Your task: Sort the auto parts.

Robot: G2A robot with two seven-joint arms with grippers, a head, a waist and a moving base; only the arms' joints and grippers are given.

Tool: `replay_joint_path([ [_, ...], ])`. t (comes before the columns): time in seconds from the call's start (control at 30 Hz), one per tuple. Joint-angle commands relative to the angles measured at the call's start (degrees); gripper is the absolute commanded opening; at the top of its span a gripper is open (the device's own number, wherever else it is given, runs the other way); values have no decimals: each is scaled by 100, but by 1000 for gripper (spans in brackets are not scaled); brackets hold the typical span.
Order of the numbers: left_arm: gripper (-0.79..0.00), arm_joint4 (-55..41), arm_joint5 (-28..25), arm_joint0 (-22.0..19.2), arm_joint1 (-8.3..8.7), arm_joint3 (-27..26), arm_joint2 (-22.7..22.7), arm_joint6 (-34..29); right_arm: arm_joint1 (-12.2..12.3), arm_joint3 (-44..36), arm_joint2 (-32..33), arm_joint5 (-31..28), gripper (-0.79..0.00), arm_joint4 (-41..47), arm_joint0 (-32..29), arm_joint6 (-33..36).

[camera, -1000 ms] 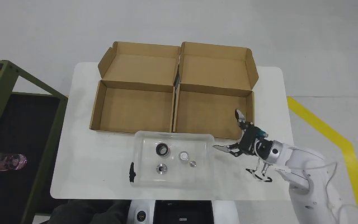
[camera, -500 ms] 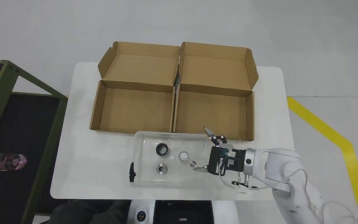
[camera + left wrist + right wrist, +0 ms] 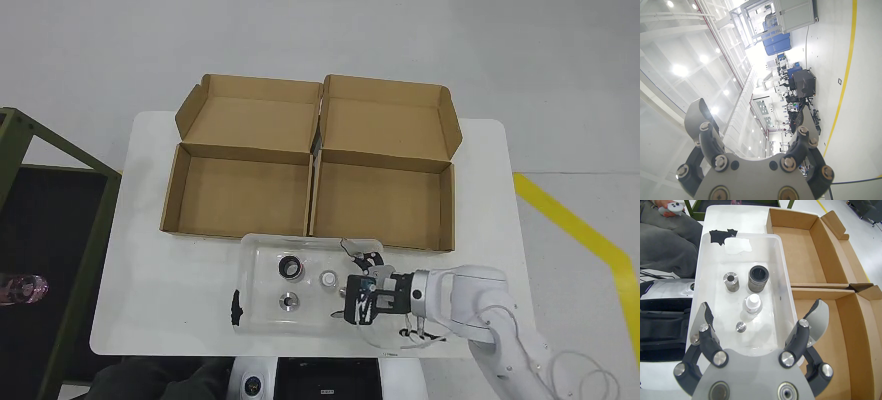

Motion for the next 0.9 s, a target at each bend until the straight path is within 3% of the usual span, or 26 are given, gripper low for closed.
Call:
replay_joint_path([
  [0.0,0,0,0,0,0,0,0,0,1,56,-85,15,0,10,65,36],
  [0.6,0,0,0,0,0,0,0,0,-10,608,-802,201,-6,-127,474,8],
  [0.73,0,0,0,0,0,0,0,0,-12,792,-882,251,-191,-130,578,-16],
  [0.8,0,0,0,0,0,0,0,0,-10,879,-906,243,-369,-122,637,-20],
  [0.87,0,0,0,0,0,0,0,0,-7,942,-924,241,-419,-113,684,-17],
])
